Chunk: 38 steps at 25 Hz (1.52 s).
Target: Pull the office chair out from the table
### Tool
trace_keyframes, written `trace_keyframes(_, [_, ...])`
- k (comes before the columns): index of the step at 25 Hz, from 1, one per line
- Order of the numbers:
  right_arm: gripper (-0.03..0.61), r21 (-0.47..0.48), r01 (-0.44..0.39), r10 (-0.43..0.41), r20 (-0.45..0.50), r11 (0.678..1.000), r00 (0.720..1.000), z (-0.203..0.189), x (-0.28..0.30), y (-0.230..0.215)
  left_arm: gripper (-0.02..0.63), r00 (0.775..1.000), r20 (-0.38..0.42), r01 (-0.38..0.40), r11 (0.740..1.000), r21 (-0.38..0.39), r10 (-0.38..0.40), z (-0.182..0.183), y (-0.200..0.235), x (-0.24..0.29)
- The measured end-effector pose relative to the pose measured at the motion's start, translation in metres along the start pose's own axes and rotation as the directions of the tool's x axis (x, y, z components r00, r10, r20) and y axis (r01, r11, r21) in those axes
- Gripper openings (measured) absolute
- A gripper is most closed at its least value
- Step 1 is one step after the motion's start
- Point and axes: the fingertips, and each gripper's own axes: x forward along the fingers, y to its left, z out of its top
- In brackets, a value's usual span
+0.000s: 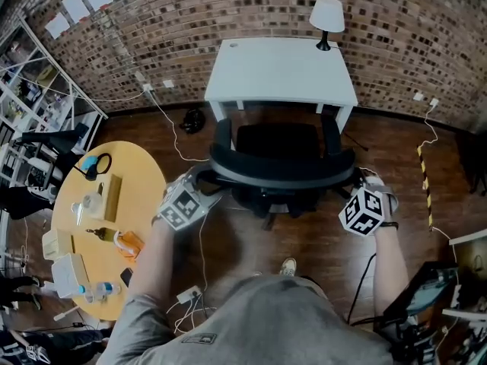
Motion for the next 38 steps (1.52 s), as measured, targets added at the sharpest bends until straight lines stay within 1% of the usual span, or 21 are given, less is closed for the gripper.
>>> trace_keyframes(6, [0.218, 0.037, 0.006, -0.005, -0.045, 0.999, 0.999, 0.005, -0.01, 0.016, 0.195, 1.0, 0.029, 0.011, 1.0, 0.017, -0.012, 0.0, -0.005, -0.012])
trace_keyframes(12, [0.221, 0.058, 0.004, 0.0, -0.06, 0.998, 0.998, 0.009, -0.019, 0.04, 0.193, 0.999, 0.038, 0.027, 0.999, 0.019, -0.028, -0.007, -0.022, -0.028])
trace_keyframes(18, [0.221, 0.066, 0.011, -0.006, -0.068, 0.998, 0.998, 0.012, -0.036, 0.055, 0.193, 0.998, 0.053, 0.027, 0.999, 0.026, -0.029, -0.003, -0.036, -0.042])
trace_keyframes(26, [0.219, 0.046, 0.002, -0.001, -0.032, 0.999, 0.999, 0.013, -0.056, 0.084, 0.196, 0.999, 0.052, 0.006, 1.0, 0.017, -0.007, -0.004, -0.067, -0.062])
trace_keyframes(38, [0.215, 0.001, -0.008, 0.008, 0.039, 1.0, 0.999, 0.011, -0.083, 0.116, 0.209, 0.998, 0.045, -0.046, 0.998, -0.039, 0.047, 0.001, -0.107, -0.089])
